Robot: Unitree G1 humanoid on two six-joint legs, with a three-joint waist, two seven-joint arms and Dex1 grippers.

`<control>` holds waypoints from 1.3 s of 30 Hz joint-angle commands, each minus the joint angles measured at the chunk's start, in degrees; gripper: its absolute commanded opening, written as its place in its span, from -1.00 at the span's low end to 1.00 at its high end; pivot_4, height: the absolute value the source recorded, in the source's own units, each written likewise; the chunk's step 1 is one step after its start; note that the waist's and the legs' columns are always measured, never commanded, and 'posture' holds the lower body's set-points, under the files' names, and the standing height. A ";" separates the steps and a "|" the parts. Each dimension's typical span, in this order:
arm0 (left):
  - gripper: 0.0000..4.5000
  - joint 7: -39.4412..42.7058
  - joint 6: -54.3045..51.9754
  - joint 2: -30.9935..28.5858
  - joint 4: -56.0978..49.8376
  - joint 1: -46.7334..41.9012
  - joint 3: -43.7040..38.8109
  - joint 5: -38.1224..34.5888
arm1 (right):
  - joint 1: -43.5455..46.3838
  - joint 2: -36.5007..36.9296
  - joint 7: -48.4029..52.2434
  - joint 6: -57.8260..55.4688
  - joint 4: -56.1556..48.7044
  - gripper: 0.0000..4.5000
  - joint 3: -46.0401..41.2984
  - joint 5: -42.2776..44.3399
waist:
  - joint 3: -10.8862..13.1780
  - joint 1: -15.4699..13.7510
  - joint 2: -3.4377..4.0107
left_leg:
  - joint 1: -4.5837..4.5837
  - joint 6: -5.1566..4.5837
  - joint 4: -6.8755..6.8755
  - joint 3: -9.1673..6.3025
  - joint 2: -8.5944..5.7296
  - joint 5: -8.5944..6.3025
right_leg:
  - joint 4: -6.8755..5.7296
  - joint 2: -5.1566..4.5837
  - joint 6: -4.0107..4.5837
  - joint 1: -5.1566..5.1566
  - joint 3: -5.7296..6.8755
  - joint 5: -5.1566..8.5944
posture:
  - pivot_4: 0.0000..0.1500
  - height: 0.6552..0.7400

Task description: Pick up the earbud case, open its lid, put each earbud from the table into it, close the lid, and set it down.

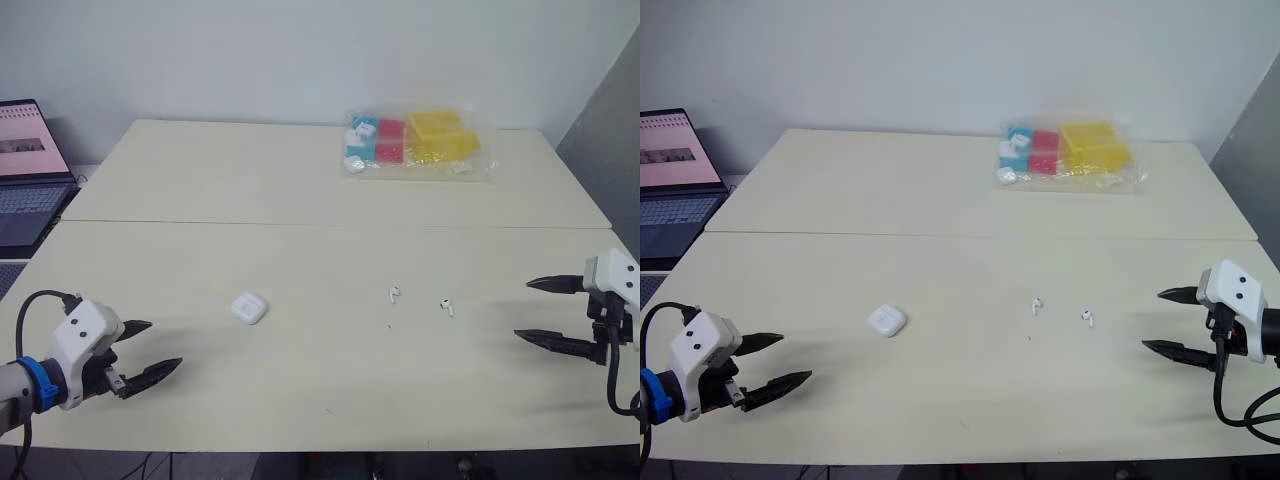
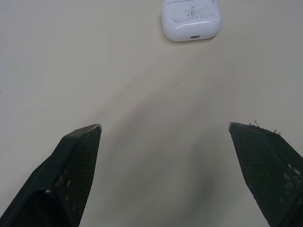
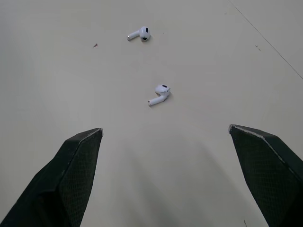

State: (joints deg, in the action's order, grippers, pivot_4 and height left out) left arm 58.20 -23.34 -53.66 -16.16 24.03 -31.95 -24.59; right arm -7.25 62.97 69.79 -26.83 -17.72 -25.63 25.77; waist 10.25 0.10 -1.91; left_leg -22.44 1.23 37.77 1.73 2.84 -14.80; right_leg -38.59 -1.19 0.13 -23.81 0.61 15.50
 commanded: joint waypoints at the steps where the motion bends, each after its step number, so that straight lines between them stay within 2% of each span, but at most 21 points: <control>1: 1.00 0.84 -0.13 -0.83 -0.69 -1.60 -1.53 -0.68 | 1.36 1.17 0.08 1.13 -0.12 0.99 -0.07 -0.59 | 0.00 0.00 0.00 | 0.00 0.00 0.00 0.00 0.00 0.00 | 0.00 0.00 0.00 0.00 0.00 0.00 | 1.00 1.00; 5: 1.00 2.26 -0.76 -1.12 1.61 -5.46 -2.03 -2.95 | 1.84 0.92 0.09 1.77 0.24 0.99 0.68 -1.08 | 0.00 0.00 0.00 | 0.01 0.00 0.06 -0.02 -0.01 0.00 | -0.07 0.00 0.00 0.00 0.03 0.00 | 1.00 1.00; 13: 1.00 3.32 3.21 -0.85 3.19 -4.95 -1.36 0.36 | 1.70 0.16 -0.28 2.45 0.06 0.99 1.15 -1.63 | 0.00 0.04 0.00 | 0.02 0.01 0.02 0.02 -0.01 -0.01 | -0.08 0.01 -0.11 -0.01 -0.01 -0.02 | 1.00 1.00; 22: 1.00 4.58 -1.16 -1.03 1.19 -4.34 -1.22 -1.84 | 1.03 0.07 -0.20 2.89 0.09 0.99 0.56 -1.91 | 0.00 0.02 0.00 | 0.03 0.01 0.06 0.00 -0.01 -0.01 | -0.14 0.01 -0.05 0.01 -0.01 0.02 | 1.00 1.00; 32: 1.00 0.73 -7.68 0.53 -3.99 -5.90 0.67 -3.92 | 1.29 -0.53 -0.54 2.99 -1.12 0.99 1.81 -1.54 | 0.00 0.01 0.00 | 0.04 0.01 0.06 -0.01 -0.01 -0.01 | -0.15 0.02 -0.22 0.02 -0.01 -0.08 | 1.00 1.00; 39: 1.00 -5.61 -11.23 3.16 -6.38 -12.55 10.90 -2.23 | 5.07 -1.12 -1.70 -0.13 -5.86 0.99 4.50 2.23 | 0.00 0.00 0.01 | 0.09 0.01 0.10 -0.02 -0.04 0.00 | -0.26 0.03 -0.34 0.05 -0.03 -0.15 | 1.00 1.00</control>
State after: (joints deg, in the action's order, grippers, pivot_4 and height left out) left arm 54.00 -33.98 -50.79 -20.53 12.45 -22.32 -27.06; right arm -3.28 61.70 68.45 -25.89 -21.17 -20.54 26.10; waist 10.25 0.10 -1.90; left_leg -22.33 1.24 37.87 1.71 2.80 -14.80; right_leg -38.86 -1.15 -0.25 -23.76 0.57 15.33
